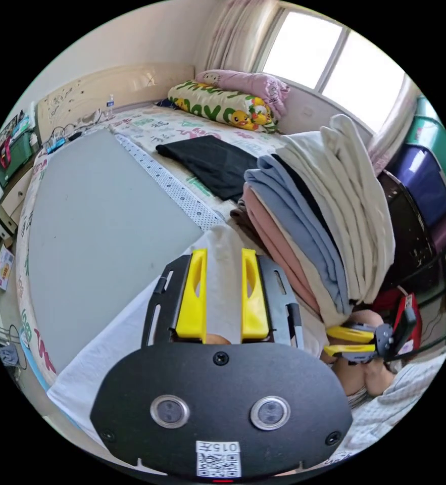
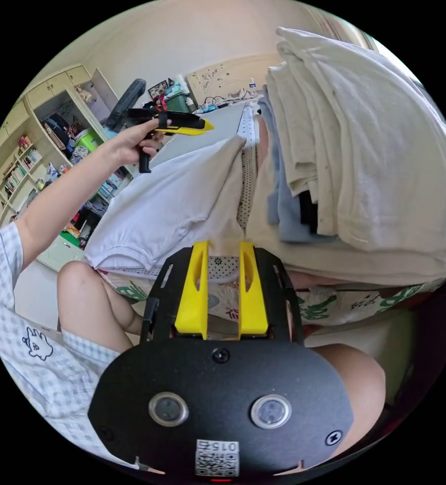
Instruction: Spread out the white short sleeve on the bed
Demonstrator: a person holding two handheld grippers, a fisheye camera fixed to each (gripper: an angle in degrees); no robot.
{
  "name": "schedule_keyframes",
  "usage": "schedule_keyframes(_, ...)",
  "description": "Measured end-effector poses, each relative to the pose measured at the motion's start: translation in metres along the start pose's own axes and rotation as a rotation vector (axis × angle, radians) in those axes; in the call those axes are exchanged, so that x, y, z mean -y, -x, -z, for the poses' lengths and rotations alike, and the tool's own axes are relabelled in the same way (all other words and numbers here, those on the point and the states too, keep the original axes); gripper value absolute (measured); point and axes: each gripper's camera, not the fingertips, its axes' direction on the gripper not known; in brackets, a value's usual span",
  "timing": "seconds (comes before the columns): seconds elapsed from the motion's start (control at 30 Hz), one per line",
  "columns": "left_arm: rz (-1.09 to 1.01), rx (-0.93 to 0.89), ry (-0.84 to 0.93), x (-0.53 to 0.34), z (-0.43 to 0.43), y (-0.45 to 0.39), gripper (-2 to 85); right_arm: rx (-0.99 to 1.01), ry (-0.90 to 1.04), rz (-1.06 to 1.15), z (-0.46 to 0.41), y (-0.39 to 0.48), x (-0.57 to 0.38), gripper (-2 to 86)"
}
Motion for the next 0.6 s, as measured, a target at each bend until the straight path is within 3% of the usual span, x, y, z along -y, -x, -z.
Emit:
schedule_keyframes(0.23,-0.008,0.089,0.149,0.054,-0.08,-0.007,10.9,0.074,-0.024,0.008,0.021,-0.016,0.048,8.6)
schedule_keyframes(0.37,-0.106,0.184,0.237,0.053,-0.109,-0.02,6.5,0.175,-0.003,0.028,0.035,-0.016,0.073,2.2)
schedule_keyframes(0.6,-0.128,0.193,0.127,0.039,-0.082,-0.015,1.8,0.137,-0.147,0.04,0.121,-0.004,0.11,0.3)
